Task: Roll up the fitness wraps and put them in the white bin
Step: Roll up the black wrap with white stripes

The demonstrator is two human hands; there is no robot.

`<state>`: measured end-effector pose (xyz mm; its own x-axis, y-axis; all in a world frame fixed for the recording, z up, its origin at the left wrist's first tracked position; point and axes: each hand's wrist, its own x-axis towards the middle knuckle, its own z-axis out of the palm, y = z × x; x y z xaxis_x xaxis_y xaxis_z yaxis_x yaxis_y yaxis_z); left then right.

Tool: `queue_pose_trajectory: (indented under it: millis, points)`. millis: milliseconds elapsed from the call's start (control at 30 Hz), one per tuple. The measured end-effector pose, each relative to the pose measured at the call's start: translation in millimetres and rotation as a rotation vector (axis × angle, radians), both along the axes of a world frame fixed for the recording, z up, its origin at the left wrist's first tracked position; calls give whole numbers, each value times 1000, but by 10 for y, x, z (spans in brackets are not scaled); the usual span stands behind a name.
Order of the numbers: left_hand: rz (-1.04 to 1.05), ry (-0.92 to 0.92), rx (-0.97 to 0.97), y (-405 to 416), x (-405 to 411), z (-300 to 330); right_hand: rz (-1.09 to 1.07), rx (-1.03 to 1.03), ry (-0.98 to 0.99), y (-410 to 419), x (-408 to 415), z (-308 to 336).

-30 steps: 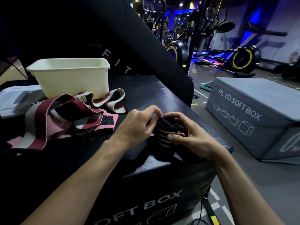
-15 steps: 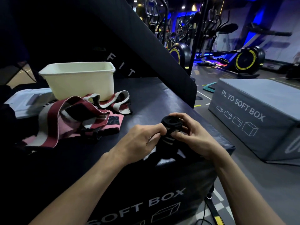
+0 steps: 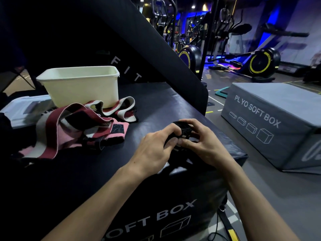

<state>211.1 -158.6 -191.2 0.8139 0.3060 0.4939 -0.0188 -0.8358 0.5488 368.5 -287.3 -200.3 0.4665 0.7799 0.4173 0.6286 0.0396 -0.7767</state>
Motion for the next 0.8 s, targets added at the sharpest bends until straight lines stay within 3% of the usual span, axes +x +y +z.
queue_pose_trajectory:
  millis: [267,433,633,800]
  points:
    - [-176,65,37,166,-30,120,2,5,29,-34,48,-15]
    - [-186,122,202,153,-23,-5,0,25,101,-11,35,-25]
    - [-171,95,-92,189,-5,23,12,40,147,-16,3,-26]
    - [-186,37,-137,185,11,-7,9,35,122,-13,10,-15]
